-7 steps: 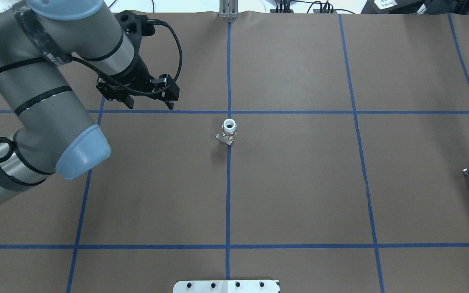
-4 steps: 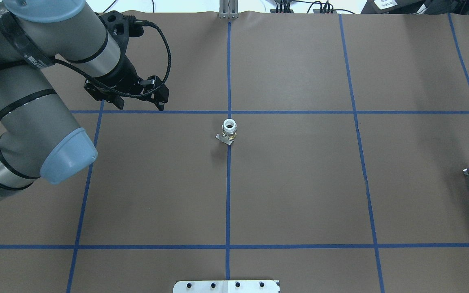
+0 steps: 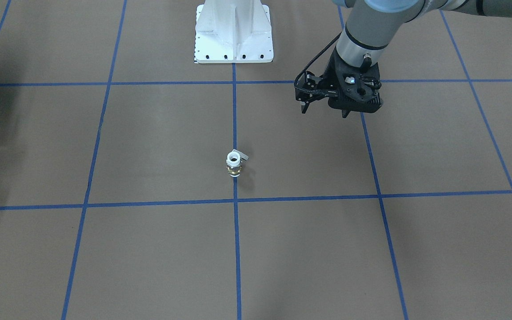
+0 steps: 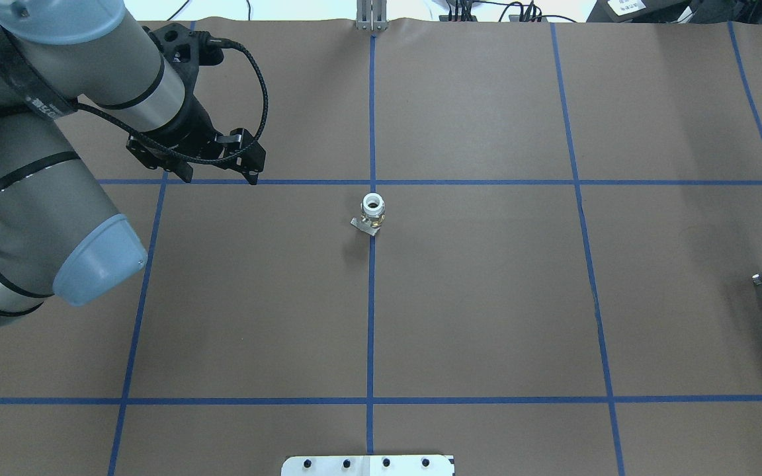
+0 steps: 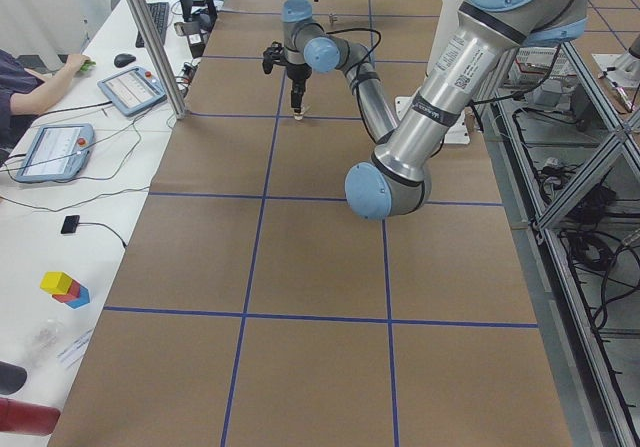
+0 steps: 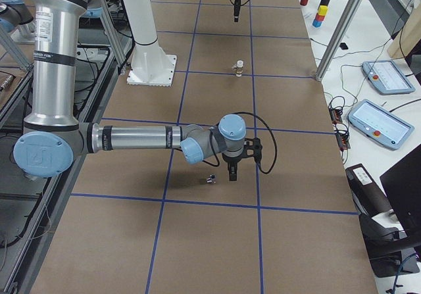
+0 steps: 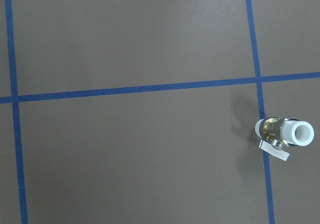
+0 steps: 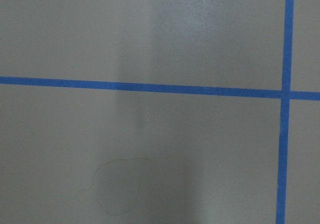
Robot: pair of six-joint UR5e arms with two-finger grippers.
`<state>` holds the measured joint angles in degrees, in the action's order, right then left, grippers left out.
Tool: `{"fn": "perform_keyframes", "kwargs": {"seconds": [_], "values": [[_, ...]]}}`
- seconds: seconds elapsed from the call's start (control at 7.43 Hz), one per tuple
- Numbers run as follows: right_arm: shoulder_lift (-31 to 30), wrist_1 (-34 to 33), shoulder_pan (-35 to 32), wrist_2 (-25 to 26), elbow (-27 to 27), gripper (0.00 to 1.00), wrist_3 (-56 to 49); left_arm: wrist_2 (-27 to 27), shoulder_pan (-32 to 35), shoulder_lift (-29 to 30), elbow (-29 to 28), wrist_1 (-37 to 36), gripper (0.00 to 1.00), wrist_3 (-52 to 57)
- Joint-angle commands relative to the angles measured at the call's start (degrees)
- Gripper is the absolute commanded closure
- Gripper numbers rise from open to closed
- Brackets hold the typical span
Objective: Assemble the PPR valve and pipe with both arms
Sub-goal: 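Reach the right gripper to the chrome fitting and grasp it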
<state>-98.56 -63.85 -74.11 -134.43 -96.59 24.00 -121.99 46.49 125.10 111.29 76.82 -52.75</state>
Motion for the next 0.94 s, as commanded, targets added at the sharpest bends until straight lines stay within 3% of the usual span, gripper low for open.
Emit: {"fn": "perform_keyframes", "kwargs": {"seconds": [0.0, 0.81], "values": [[-4.4, 7.9, 4.8, 3.5, 0.3, 0.00, 0.6, 0.0, -0.1, -0.1, 0.2, 0.0, 0.00, -0.1], [-3.9, 7.8, 10.0, 5.7, 2.2, 0.01, 0.9, 0.1, -0.2, -0.1, 0.2, 0.0, 0.00, -0.1]]}}
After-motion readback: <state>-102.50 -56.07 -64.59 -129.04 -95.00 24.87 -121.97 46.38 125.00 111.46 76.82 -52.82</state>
